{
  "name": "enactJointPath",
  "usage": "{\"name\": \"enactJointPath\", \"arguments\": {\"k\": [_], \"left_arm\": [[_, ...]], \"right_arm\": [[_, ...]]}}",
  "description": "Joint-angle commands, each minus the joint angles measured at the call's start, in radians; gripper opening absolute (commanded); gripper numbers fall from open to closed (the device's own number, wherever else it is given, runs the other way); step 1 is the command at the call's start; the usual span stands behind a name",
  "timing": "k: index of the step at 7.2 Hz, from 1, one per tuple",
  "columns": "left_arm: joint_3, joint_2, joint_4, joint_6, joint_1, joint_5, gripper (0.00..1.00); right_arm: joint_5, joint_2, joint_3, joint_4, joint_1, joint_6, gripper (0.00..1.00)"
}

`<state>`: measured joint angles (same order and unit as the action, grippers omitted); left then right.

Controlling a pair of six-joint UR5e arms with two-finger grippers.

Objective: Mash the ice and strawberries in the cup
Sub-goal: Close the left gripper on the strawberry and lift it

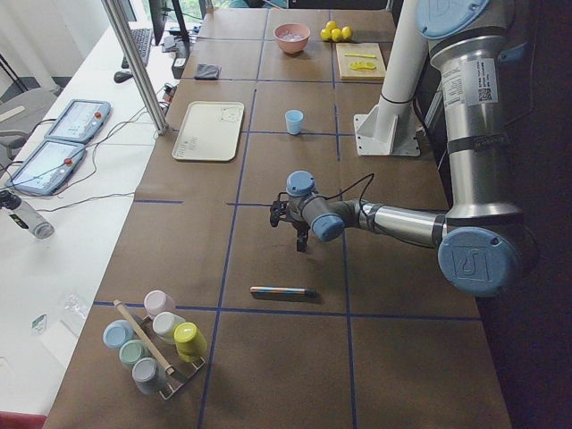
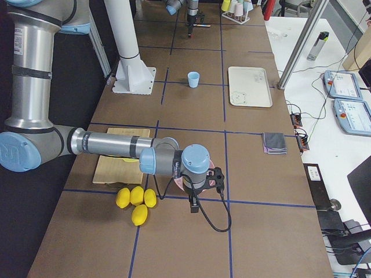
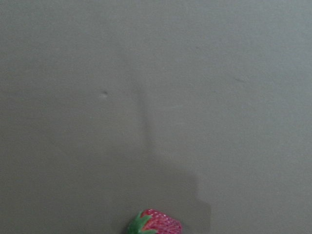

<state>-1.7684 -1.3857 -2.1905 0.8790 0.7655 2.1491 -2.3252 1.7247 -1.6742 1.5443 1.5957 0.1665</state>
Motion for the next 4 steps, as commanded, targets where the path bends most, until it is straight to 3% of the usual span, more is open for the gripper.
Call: {"name": "enactJointPath", "arguments": {"k": [1, 4], "left_arm": [[0.012, -0.001, 0.0, 0.0, 0.0, 0.0, 0.76], [0.01, 0.002, 0.0, 0.0, 0.001, -0.002, 0.17]], "right_arm": [[0.0, 0.003, 0.001, 0.0, 0.0, 0.001, 1.0], [0.0, 0.006, -0.001, -0.001, 0.001, 0.001, 1.0]]}}
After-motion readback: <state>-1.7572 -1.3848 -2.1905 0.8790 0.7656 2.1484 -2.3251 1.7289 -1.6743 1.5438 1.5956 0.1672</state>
